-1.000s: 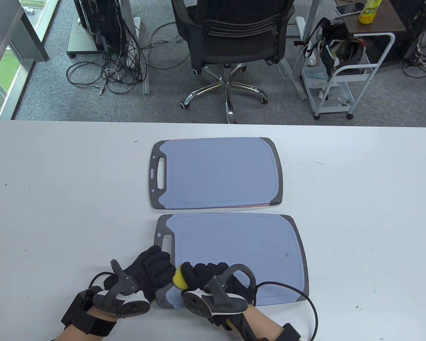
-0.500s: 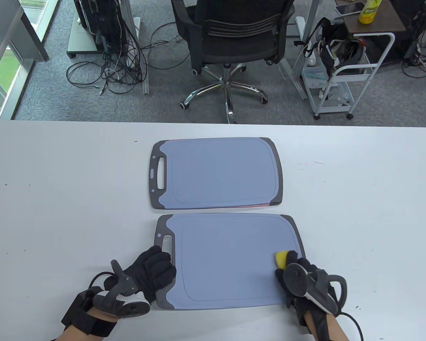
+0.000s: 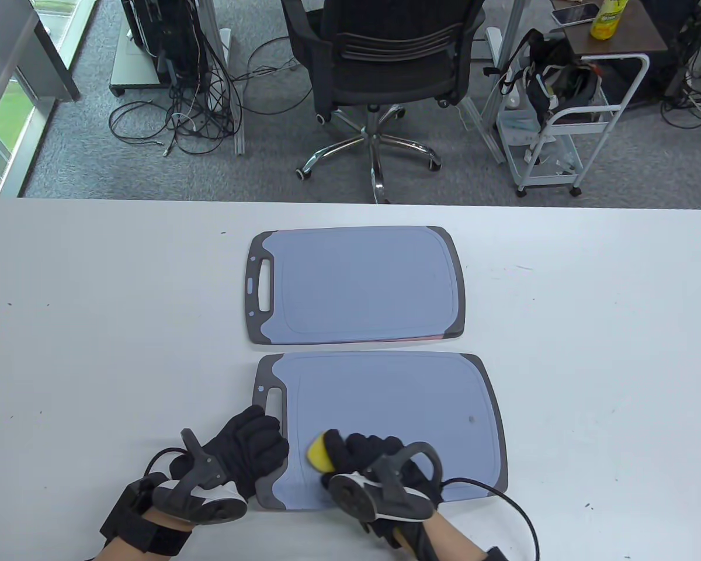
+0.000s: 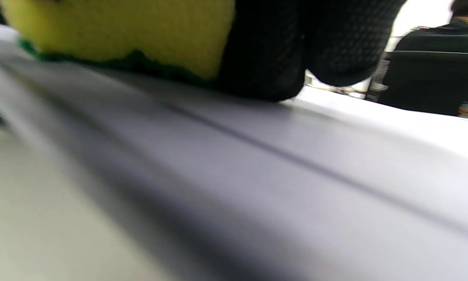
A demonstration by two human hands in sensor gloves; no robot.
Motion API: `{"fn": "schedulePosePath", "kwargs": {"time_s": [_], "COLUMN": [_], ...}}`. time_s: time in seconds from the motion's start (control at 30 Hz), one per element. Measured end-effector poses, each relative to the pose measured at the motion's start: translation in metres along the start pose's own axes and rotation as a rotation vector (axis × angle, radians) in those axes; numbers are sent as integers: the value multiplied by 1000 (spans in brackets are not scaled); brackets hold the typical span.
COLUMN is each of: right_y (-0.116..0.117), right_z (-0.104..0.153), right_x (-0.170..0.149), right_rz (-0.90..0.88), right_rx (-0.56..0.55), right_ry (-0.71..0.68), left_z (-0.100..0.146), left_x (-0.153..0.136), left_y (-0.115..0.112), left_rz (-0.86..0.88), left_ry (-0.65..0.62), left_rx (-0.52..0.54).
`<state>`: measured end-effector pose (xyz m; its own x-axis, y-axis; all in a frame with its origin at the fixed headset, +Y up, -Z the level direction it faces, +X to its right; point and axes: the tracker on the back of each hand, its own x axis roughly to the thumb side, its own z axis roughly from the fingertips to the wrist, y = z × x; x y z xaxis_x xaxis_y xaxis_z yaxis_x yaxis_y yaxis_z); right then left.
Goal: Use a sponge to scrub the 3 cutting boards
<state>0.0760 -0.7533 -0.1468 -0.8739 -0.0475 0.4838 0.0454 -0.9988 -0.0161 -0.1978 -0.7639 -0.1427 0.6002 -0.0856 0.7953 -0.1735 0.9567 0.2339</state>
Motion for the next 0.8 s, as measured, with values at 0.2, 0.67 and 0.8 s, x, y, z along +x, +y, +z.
{"fn": "schedulePosePath", "kwargs": {"time_s": [0.2, 0.67, 0.8], "right_y": [32, -18, -21], "right_z": [67, -19, -20], "right_x": [-142, 82, 86], "right_rz": [-89, -56, -21], "right_rx": [60, -97, -86], "right_ry": [440, -330, -341], "left_z": [0, 0, 1], "left_x": [0, -1, -1], "left_y": [0, 1, 1], "left_rz": [5, 8, 13], "left_ry": [1, 2, 2], "left_rx": [9, 20, 24]}}
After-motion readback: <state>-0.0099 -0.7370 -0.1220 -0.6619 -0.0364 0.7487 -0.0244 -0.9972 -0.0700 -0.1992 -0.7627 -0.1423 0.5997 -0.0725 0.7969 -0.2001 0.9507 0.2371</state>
